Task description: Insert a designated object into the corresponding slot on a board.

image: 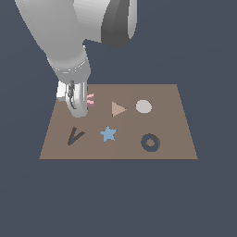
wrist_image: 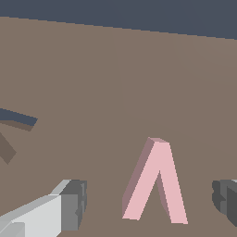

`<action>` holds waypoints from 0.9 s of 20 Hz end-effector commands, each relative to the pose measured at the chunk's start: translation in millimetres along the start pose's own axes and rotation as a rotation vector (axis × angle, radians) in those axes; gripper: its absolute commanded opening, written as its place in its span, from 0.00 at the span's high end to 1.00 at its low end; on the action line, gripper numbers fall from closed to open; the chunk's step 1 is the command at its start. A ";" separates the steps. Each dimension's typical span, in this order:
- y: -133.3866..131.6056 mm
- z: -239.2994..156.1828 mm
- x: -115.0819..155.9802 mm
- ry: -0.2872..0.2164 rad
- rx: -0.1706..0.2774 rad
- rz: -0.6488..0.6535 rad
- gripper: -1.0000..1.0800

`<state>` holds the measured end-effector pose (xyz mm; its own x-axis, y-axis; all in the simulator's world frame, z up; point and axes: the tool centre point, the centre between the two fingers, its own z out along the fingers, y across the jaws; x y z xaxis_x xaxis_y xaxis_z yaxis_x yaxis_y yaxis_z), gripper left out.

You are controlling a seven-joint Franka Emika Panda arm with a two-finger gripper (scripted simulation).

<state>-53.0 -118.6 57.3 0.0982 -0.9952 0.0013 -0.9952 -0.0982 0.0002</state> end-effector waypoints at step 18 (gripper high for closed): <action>9.1 26.0 1.1 -0.001 0.000 0.087 0.04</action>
<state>-61.9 -120.7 34.7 0.0122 -0.9999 0.0000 -0.9999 -0.0122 0.0006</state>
